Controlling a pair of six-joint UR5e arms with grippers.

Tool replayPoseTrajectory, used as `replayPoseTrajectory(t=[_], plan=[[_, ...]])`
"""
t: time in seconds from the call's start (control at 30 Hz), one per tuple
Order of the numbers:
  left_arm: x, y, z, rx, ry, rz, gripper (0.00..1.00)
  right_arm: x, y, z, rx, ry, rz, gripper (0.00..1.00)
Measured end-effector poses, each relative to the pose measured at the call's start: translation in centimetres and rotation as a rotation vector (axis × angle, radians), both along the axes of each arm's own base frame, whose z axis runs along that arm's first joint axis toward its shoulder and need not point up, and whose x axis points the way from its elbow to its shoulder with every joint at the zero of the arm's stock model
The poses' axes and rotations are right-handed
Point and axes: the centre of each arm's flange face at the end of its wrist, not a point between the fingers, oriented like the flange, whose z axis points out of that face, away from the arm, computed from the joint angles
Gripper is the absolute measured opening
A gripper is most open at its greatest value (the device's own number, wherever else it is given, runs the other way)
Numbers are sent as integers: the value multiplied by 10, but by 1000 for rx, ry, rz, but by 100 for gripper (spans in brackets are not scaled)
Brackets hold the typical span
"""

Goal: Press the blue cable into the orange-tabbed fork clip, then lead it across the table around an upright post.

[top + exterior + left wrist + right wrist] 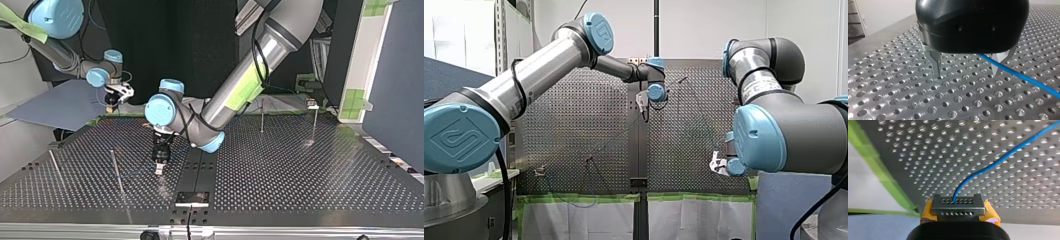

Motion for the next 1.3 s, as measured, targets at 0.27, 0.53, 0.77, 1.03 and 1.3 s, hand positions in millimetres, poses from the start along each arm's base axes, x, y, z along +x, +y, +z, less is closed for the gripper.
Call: replayPoseTrajectory(t=[0.27, 0.53, 0.77, 1.03, 1.3], plan=[[0, 1, 0, 1, 2, 6, 100, -31, -1, -40, 5, -10, -49, 0], [0, 1, 0, 1, 2, 7, 100, -40, 10, -82, 27, -8, -59, 0], [0, 1, -1, 3, 4, 7, 100, -39, 18, -105, 41, -4, -39, 0], [0, 3, -2, 12, 13, 8, 100, -39, 9, -96, 16, -22, 15, 0], [1, 4, -2, 14, 15, 11, 100, -41, 8, -94, 14, -28, 25, 0]])
